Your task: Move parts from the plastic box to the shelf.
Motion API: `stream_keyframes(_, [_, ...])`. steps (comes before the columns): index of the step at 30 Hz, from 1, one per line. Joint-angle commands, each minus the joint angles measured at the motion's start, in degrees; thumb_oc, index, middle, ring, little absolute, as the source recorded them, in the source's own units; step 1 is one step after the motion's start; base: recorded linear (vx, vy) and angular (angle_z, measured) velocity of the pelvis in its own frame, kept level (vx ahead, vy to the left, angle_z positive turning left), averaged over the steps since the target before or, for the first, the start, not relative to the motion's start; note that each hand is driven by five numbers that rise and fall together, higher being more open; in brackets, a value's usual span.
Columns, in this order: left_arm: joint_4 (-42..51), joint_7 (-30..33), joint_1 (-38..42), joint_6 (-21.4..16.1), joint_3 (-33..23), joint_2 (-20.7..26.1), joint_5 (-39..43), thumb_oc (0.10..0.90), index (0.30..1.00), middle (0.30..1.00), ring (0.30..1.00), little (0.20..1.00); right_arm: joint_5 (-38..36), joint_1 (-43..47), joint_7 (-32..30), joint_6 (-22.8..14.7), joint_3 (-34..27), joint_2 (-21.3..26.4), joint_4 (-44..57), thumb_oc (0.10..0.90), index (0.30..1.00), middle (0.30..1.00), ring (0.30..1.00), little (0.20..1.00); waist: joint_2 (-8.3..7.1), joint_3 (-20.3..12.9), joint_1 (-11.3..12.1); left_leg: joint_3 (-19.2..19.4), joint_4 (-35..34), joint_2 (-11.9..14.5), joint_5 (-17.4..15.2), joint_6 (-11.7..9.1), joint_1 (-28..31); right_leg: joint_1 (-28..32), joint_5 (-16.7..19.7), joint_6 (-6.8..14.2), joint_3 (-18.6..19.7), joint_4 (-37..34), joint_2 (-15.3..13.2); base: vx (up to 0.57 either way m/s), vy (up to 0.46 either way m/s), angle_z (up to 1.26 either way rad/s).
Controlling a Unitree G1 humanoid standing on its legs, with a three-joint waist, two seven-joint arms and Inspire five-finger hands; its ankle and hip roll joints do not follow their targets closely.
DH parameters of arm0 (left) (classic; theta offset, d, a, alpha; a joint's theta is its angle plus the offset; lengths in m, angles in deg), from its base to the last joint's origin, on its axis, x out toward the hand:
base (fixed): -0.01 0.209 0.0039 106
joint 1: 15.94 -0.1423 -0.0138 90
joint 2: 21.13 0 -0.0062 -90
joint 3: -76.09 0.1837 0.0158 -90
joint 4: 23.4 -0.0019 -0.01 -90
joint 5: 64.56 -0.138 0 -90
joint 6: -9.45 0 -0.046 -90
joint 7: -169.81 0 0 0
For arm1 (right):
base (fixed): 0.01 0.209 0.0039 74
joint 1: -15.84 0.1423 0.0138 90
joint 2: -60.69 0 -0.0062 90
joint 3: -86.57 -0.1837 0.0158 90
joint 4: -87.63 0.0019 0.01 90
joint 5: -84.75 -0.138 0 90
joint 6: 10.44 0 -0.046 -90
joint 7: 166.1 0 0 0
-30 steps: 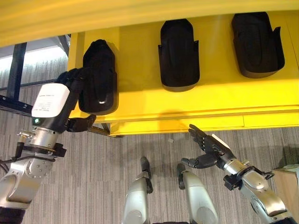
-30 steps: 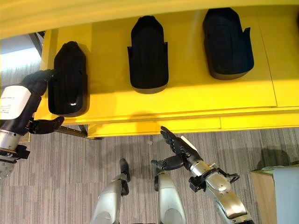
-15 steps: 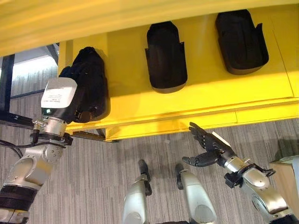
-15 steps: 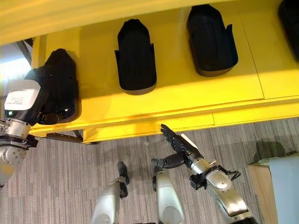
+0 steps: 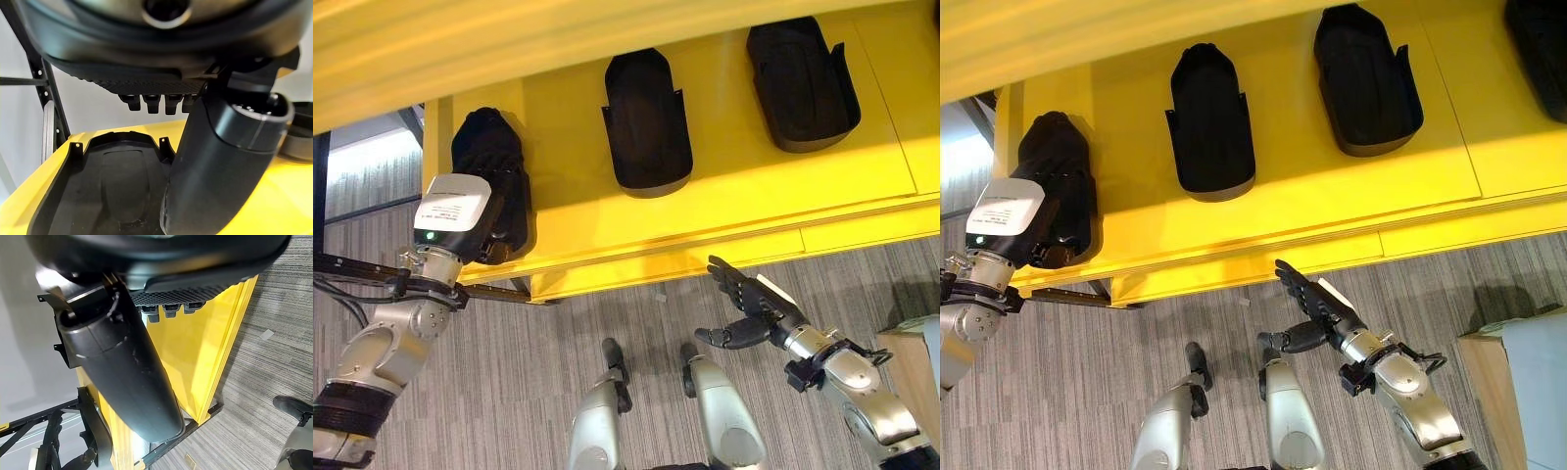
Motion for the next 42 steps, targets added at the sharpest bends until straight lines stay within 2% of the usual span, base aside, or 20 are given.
stream_keyframes(1, [1.2,7.8,0.3,4.1,-5.6,2.3,7.4,0.9,1.0,1.0,1.0,1.0,-3.0,2.5,1.1,-3.8,-2.2,-0.2,3.6,0.9,1.0,1.0,1.0,1.0,-1.48,-3.3,-0.8,-2.0,4.4,-0.6,-6.1,2.0,0.7,1.2,0.4,1.9,-3.7,-0.8,-4.7,0.0,0.0,0.0])
stream_keyframes(4, [0.4,15.9,-0.8,4.4,-9.2,-0.5,11.0,0.9,1.0,1.0,1.0,1.0,-2.6,1.8,0.7,-4.4,-1.8,-1.1,3.4,0.9,1.0,1.0,1.0,1.0,-1.65,-3.6,-0.4,-2.3,4.3,-0.5,-5.8,2.1,0.4,1.2,0.6,1.6,-3.9,-1.1,-4.3,0.01,-0.032,-0.01])
stream_keyframes(6, [-0.5,22.9,-0.4,4.4,-12.3,-3.2,19.8,0.9,1.0,1.0,1.0,1.0,-2.2,1.3,0.0,-5.0,-0.9,-2.3,3.5,0.9,1.0,1.0,1.0,1.0,-2.44,-3.6,-0.1,-2.6,4.8,-0.5,-6.0,2.2,0.1,1.4,0.5,1.5,-4.1,-0.9,-4.4,0.02,-0.09,0.03])
stream_keyframes(7, [-0.9,25.3,0.2,3.4,-13.3,-4.7,23.1,0.9,1.0,1.0,1.0,1.0,-1.9,1.1,-0.6,-5.5,-0.1,-2.9,3.3,0.9,1.0,1.0,1.0,1.0,-2.6,-3.6,0.1,-2.9,5.0,-0.5,-6.0,2.3,-0.1,1.5,0.5,1.4,-4.2,-0.8,-4.2,0.02,-0.134,0.06])
stream_keyframes(9, [-0.8,28.0,1.4,-0.3,-14.9,-7.5,24.6,0.9,1.0,1.0,1.0,1.0,-1.1,1.1,-2.0,-5.8,1.3,-4.3,3.6,0.9,1.0,1.0,1.0,1.0,-3.14,-3.6,0.5,-3.3,5.3,-0.3,-6.0,2.4,-0.7,1.2,0.6,1.4,-4.2,-0.7,-3.8,-0.01,-0.136,0.12])
stream_keyframes(10, [0.5,28.2,2.6,-3.9,-15.9,-9.6,23.5,0.9,1.0,1.0,1.0,1.0,-1.1,1.3,-3.2,-6.1,2.5,-5.0,3.7,0.9,1.0,1.0,1.0,1.0,-3.52,-3.4,0.8,-3.6,5.7,-0.1,-6.0,2.4,-1.1,1.0,0.5,1.4,-4.4,-0.5,-3.5,-0.02,-0.116,0.2])
stream_keyframes(12, [1.7,25.0,3.5,-6.7,-15.8,-10.3,23.5,0.9,1.0,1.0,1.0,1.0,-1.2,1.3,-3.7,-6.1,3.0,-5.3,3.8,0.9,1.0,1.0,1.0,1.0,-3.63,-3.4,0.9,-3.8,5.7,0.1,-6.0,2.4,-1.3,1.1,0.6,1.3,-4.4,-0.6,-3.2,-0.01,-0.093,0.12])
stream_keyframes(14, [2.9,22.2,4.1,-7.9,-15.5,-10.9,21.7,0.9,1.0,1.0,1.0,1.0,-1.2,1.3,-3.7,-6.2,3.1,-5.5,3.9,0.9,1.0,1.0,1.0,1.0,-3.72,-3.4,1.0,-3.8,5.8,0.2,-6.0,2.3,-1.5,1.1,0.7,1.3,-4.4,-0.7,-3.0,-0.01,-0.053,0.01])
stream_keyframes(15, [4.2,19.9,4.6,-9.9,-14.7,-10.5,19.1,0.9,1.0,1.0,1.0,1.0,-1.4,1.2,-3.5,-6.4,2.9,-5.7,3.9,0.9,1.0,1.0,1.0,1.0,-3.99,-3.3,0.9,-3.7,5.9,0.1,-6.3,2.2,-1.3,1.4,0.4,1.5,-4.5,-0.8,-3.0,-0.01,-0.032,0.03])
stream_keyframes(16, [4.4,19.4,4.7,-10.1,-14.7,-10.5,18.9,0.9,1.0,1.0,1.0,1.0,-1.4,1.3,-3.4,-6.4,2.9,-5.7,3.8,0.9,1.0,1.0,1.0,1.0,-3.89,-3.3,1.0,-3.7,5.7,0.3,-6.1,2.2,-1.4,1.3,0.7,1.4,-4.5,-1.0,-2.8,-0.01,-0.038,0.03])
stream_keyframes(19, [5.6,13.0,5.3,-11.5,-12.5,-8.9,17.5,0.9,1.0,1.0,1.0,1.0,-1.1,1.3,-2.7,-6.8,2.6,-5.8,3.3,0.9,1.0,1.0,1.0,1.0,-3.81,-3.1,0.7,-3.4,5.6,0.3,-6.4,2.2,-1.3,1.5,0.7,1.6,-4.3,-1.4,-2.8,-0.01,0.006,-0.03])
stream_keyframes(21, [5.5,9.9,5.0,-13.8,-10.8,-6.8,13.1,0.9,1.0,1.0,1.0,1.0,-0.9,1.5,-1.9,-7.0,2.1,-5.8,2.8,0.9,1.0,1.0,1.0,1.0,-3.39,-3.1,0.5,-3.1,5.3,0.4,-6.2,2.2,-1.3,1.4,1.3,1.6,-4.1,-1.9,-2.5,-0.02,0.036,-0.07])
stream_keyframes(26, [5.2,8.6,3.7,-13.9,-8.5,-3.7,8.7,0.9,1.0,1.0,1.0,1.0,-0.5,2.0,-1.1,-7.4,1.7,-5.2,1.8,0.9,1.0,1.0,1.0,1.0,-2.71,-2.9,0.2,-2.7,5.0,0.3,-6.2,2.1,-0.9,1.4,1.3,1.7,-3.9,-2.1,-2.8,-0.02,0.056,-0.06])
stream_keyframes(29, [3.6,9.9,1.3,-16.4,-7.8,-1.8,6.3,0.9,1.0,1.0,1.0,1.0,-0.3,2.3,-0.9,-7.9,1.3,-4.7,0.9,0.9,1.0,1.0,1.0,1.0,-2.19,-2.7,0.3,-2.5,4.5,0.0,-6.1,2.1,-0.5,1.4,1.3,1.8,-3.8,-2.2,-3.3,-0.02,0.06,-0.05])
stream_keyframes(35, [3.3,12.2,-2.3,-18.0,-8.7,-1.2,6.9,0.9,1.0,1.0,1.0,1.0,0.0,2.2,-0.9,-8.3,0.8,-4.0,0.7,0.9,1.0,1.0,1.0,1.0,-1.53,-2.7,0.5,-2.6,4.0,-0.5,-6.1,2.1,-0.2,1.1,1.1,1.8,-3.9,-2.0,-3.9,-0.03,0.047,-0.01])
stream_keyframes(39, [3.3,13.2,-5.6,-17.2,-10.4,-1.8,4.7,0.9,1.0,1.0,1.0,1.0,0.1,1.8,-0.8,-8.0,0.1,-3.7,1.1,0.9,1.0,1.0,1.0,1.0,-1.24,-2.8,0.9,-2.7,3.7,-0.7,-5.9,2.0,-0.1,1.1,1.0,1.9,-4.1,-2.0,-4.2,-0.01,0.03,-0.02])
stream_keyframes(42, [2.8,13.0,-7.0,-18.0,-10.6,-1.7,3.9,0.9,1.0,1.0,1.0,1.0,-0.2,1.6,-0.8,-7.9,-0.2,-3.3,1.6,0.9,1.0,1.0,1.0,1.0,-1.09,-2.9,1.1,-2.7,3.5,-0.8,-5.8,2.1,0.0,1.0,1.0,2.0,-4.3,-2.0,-4.4,0.0,0.009,-0.02])
